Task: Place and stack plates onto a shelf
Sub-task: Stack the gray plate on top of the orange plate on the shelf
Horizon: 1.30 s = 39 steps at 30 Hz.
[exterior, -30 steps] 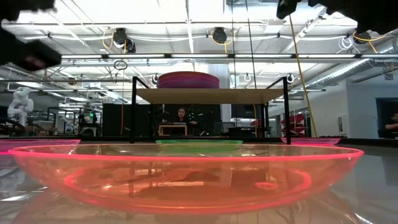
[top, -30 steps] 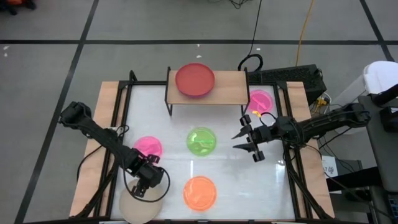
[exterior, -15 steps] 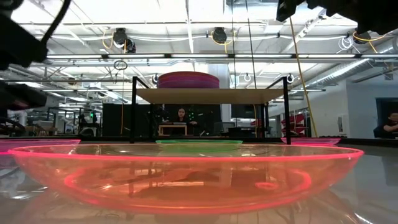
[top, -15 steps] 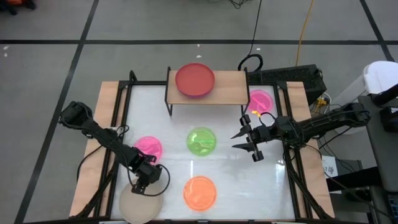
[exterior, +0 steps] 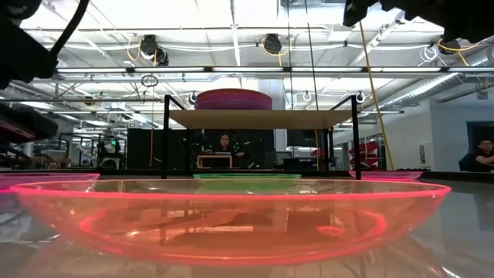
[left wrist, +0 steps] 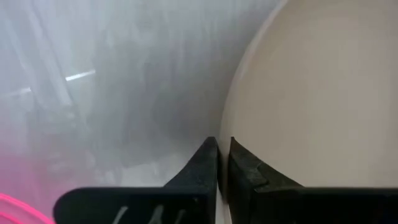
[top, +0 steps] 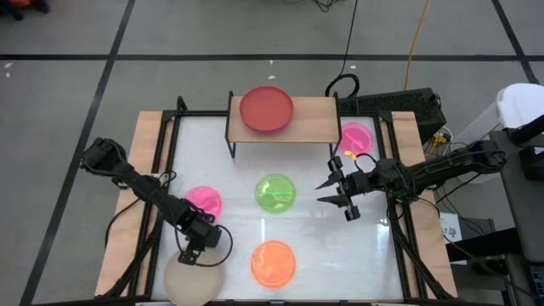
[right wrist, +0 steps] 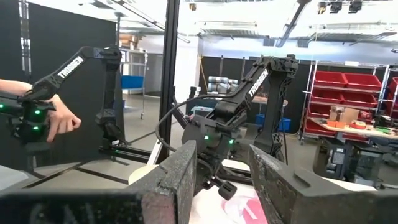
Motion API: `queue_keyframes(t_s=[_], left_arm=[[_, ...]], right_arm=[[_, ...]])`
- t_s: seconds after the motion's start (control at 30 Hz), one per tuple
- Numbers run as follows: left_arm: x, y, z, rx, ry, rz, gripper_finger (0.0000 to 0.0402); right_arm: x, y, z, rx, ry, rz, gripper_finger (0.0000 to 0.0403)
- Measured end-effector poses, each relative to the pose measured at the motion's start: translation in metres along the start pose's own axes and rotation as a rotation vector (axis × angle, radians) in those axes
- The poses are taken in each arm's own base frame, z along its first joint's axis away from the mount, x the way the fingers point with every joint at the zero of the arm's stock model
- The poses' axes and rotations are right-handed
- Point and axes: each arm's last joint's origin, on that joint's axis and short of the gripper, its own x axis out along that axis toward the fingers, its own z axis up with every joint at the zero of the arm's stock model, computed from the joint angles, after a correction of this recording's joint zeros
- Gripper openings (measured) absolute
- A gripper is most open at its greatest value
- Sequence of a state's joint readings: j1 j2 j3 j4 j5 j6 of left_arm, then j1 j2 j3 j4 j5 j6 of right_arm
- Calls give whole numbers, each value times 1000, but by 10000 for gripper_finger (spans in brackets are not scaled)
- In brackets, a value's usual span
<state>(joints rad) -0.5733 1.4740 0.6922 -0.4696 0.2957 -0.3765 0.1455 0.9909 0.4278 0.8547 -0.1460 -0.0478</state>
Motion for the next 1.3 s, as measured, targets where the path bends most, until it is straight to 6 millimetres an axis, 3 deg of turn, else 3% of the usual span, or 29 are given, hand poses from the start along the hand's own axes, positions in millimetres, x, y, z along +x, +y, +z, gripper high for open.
queue_keyframes(t_s=[0.33, 0.6, 0.83, 1.03, 1.13, 1.3], left_arm=[[-26, 15, 24, -43, -154, 47, 37], [-87, 21, 54, 23, -388, 41, 43], [-148, 23, 66, 132, -603, 113, 44], [-193, 28, 65, 257, -752, 389, 44], [-214, 35, 66, 311, -808, 657, 44], [-244, 55, 71, 229, -910, 1074, 45]], right_arm=[[0, -3, -3, 2, 32, -99, 128], [0, -3, -2, 3, 21, -99, 128], [0, -3, -1, 3, 19, -98, 128], [0, -3, -1, 3, 16, -98, 128], [0, -3, -1, 3, 13, -98, 128], [0, -3, -1, 2, 10, -98, 128]])
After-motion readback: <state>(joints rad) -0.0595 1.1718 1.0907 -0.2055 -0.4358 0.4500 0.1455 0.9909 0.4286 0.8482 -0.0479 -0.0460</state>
